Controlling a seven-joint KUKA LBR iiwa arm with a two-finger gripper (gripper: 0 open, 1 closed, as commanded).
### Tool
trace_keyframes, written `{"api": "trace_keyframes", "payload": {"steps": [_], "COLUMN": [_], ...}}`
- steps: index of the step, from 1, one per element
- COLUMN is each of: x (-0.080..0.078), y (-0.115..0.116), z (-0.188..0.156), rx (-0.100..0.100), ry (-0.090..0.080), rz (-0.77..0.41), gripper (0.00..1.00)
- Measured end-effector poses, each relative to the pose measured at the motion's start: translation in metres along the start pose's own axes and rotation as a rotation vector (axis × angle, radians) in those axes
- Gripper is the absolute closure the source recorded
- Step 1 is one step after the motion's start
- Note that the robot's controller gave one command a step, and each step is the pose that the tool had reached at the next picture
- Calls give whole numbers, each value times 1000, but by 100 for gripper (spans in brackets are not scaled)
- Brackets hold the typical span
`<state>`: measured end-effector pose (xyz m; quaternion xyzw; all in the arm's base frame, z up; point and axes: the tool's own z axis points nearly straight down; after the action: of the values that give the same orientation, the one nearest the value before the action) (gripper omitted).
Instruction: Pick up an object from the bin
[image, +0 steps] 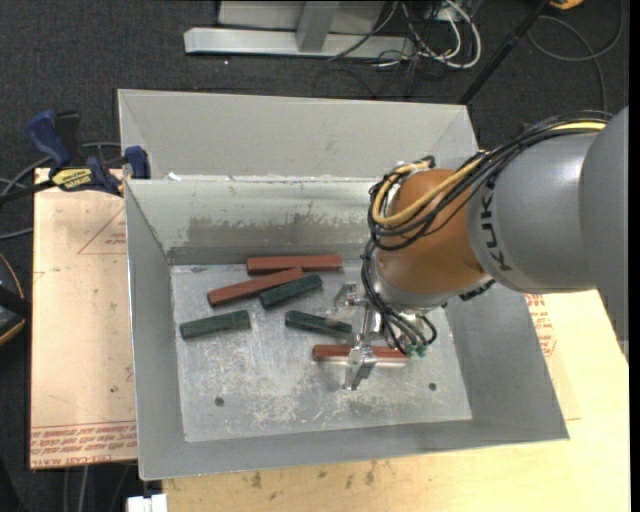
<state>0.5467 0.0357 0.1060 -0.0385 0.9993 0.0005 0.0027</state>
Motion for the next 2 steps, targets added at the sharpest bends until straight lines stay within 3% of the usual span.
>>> {"api": "trace_keyframes", "payload": {"steps": [1,2], "x": [-10,-3], "y": [3,-32], "z": [22,28], "rx": [-5,-6], "ry": [-9,-17], "rz": [144,72], "gripper": [0,0]}}
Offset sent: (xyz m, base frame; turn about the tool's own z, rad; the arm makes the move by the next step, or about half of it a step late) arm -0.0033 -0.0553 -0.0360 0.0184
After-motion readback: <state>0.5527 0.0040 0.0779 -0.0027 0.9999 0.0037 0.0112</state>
